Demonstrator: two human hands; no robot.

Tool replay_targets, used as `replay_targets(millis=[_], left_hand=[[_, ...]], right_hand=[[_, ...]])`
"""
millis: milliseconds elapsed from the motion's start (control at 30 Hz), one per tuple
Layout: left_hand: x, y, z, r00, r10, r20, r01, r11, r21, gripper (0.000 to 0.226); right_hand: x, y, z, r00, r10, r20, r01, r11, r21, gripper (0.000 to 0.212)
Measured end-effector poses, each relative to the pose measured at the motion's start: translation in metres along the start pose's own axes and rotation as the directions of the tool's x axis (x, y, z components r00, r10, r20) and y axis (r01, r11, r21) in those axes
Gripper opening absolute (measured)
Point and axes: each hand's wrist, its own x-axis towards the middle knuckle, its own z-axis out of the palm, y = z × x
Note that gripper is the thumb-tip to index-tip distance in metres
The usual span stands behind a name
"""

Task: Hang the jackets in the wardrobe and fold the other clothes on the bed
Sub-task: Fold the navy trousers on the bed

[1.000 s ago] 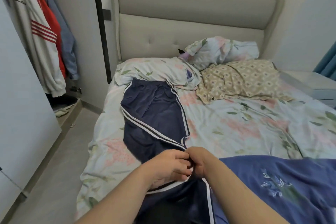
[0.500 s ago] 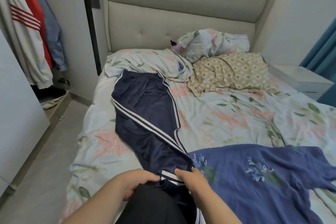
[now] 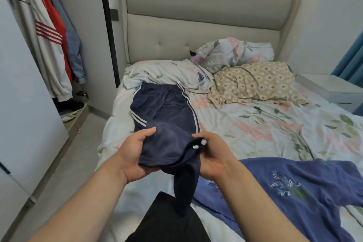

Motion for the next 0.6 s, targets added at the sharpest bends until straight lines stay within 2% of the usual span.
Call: replay_targets(millis=[100,167,200,300,367,433,500,533,600], left_hand=[[-0.041,0.012,0.001,0.998,0.046,0.045,-0.049,0.996,0.07,0.047],[-0.064,0.009,-0.005,0.999,0.037,0.028,-0.041,0.989,0.14,0.05],[-0.073,0.005,-0.008,1.0,-0.001,0.03,-0.003,0.989,0.148,0.043],[-0.098,-0.028,-0.024,0.984,-0.177,-0.011,0.178,0.983,0.052,0.027],[-0.11,-0.059,-0.035,0.962,-0.27,-0.033,0.27,0.963,-0.001,0.034],[-0.117,-0.086,-0.041,0.948,-0.315,-0.04,0.316,0.949,0.02,0.039],[-0.116,-0.101,-0.041,0.953,-0.263,-0.151,0.272,0.962,0.036,0.03],[-0.11,-0.106,-0.044,0.948,-0.173,-0.266,0.196,0.978,0.065,0.021],[-0.101,-0.107,-0.043,0.886,0.031,-0.463,0.067,0.979,0.193,0.008]], right_hand=[[-0.016,0.004,0.009,0.995,0.006,0.096,-0.009,0.999,0.034,0.052],[-0.03,0.015,0.007,0.995,0.004,0.104,-0.005,1.0,0.014,0.046],[-0.036,0.02,0.003,0.996,0.003,0.091,-0.001,1.0,-0.025,0.038],[-0.05,0.048,-0.027,0.998,0.043,-0.053,-0.048,0.994,-0.099,0.018],[-0.058,0.063,-0.049,0.986,0.041,-0.159,-0.085,0.955,-0.285,0.021],[-0.065,0.075,-0.058,0.973,-0.005,-0.231,-0.11,0.87,-0.481,0.025],[-0.071,0.081,-0.067,0.963,-0.026,-0.268,-0.144,0.792,-0.594,0.019],[-0.073,0.082,-0.069,0.957,-0.03,-0.287,-0.162,0.768,-0.62,0.018],[-0.077,0.084,-0.074,0.949,-0.043,-0.312,-0.177,0.746,-0.642,0.017]])
